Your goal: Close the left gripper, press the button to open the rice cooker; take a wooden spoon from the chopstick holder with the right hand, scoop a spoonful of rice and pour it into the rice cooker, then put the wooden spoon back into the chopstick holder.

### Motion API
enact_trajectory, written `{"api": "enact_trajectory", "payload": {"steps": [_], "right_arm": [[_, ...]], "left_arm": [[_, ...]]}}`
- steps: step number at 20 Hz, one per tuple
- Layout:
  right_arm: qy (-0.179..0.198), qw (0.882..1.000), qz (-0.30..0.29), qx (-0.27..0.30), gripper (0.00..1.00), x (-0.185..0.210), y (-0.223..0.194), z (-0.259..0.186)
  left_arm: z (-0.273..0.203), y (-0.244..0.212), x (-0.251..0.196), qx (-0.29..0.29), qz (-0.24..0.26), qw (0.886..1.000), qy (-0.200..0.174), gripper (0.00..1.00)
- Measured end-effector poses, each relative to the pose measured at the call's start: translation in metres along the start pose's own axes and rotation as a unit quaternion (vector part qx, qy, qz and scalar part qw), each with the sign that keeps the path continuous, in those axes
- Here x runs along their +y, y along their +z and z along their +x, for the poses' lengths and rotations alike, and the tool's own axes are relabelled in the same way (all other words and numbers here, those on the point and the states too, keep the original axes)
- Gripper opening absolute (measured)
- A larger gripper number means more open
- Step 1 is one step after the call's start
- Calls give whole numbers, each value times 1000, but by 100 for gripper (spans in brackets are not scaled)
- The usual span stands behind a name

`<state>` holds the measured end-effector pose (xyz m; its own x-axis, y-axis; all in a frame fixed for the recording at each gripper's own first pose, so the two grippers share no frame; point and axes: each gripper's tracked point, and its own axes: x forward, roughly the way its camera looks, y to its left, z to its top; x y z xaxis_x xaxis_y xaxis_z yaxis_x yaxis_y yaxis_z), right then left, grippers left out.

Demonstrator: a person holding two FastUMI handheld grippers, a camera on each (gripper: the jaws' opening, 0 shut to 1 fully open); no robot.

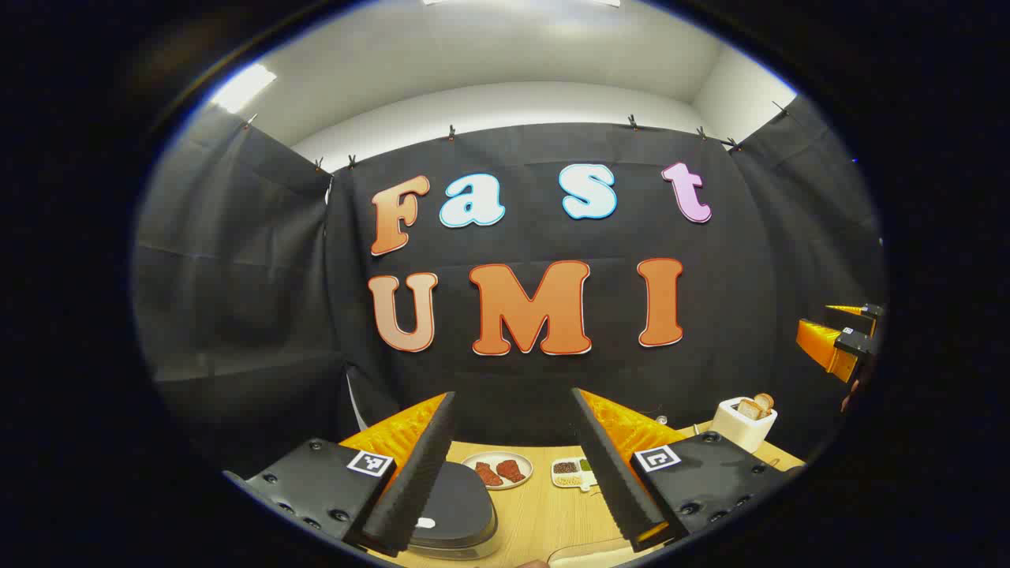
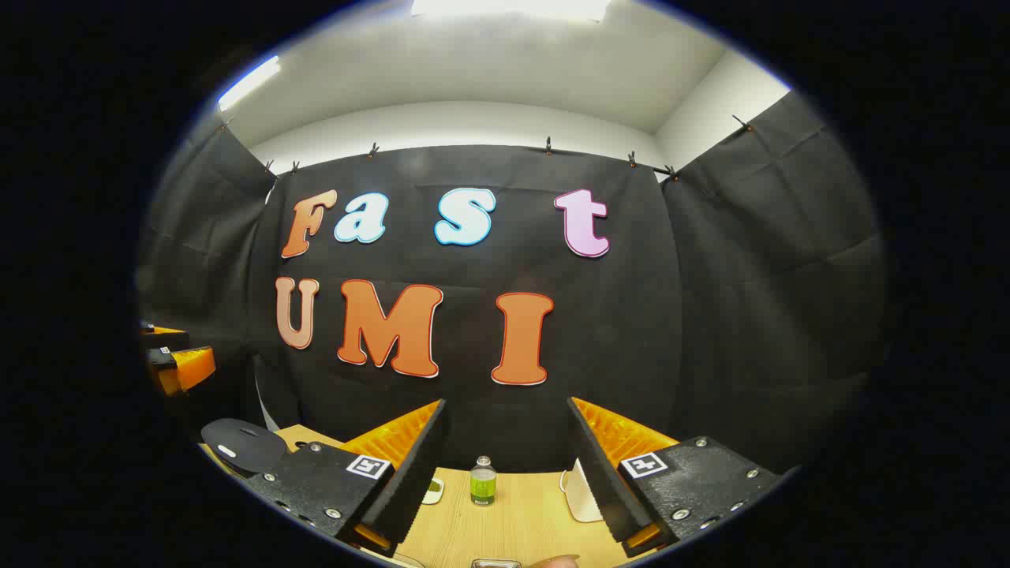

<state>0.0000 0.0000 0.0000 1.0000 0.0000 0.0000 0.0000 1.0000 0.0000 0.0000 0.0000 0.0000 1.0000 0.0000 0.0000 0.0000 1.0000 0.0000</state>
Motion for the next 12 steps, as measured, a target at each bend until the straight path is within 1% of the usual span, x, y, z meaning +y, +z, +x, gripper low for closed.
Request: {"api": "enact_trajectory", "payload": {"steps": [6,12], "right_arm": [[-5,1000,-2,-3,91,-7,3,0],[-8,1000,-3,-2,91,-7,1,0]], "left_arm": [[5,5,-11,-9,4,1000,-14,88],[6,4,-12,-7,8,1000,-16,88]]}}
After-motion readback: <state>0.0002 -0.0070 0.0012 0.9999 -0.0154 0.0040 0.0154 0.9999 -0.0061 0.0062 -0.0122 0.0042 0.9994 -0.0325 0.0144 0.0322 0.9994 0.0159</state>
